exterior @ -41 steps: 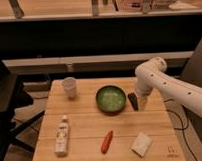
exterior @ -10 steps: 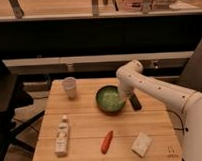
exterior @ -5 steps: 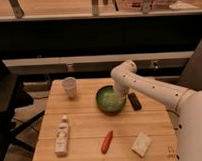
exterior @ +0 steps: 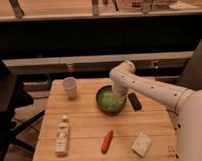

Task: Push the ceramic bowl across the table

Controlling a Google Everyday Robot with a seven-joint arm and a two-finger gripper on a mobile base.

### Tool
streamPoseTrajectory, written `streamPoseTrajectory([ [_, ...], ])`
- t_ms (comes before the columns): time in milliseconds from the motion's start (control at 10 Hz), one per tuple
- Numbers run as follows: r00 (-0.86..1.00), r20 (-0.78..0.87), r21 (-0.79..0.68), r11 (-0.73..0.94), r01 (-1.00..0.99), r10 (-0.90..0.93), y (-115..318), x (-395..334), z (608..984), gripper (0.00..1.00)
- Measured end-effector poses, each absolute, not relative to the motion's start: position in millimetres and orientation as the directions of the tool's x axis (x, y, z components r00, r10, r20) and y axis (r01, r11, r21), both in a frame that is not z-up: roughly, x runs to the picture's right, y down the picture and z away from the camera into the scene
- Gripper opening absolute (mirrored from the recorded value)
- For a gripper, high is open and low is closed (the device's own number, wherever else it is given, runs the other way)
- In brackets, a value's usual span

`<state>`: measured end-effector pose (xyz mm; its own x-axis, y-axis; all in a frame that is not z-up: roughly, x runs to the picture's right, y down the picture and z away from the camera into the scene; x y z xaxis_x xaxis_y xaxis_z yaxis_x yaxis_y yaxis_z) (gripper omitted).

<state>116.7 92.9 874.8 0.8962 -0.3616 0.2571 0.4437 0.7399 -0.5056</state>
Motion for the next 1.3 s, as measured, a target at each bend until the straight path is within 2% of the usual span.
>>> streamPoseTrajectory([
  [1300, 0.842, 0.290, -0.488, 0.687, 0.538, -0.454, 100, 109, 878, 0.00],
])
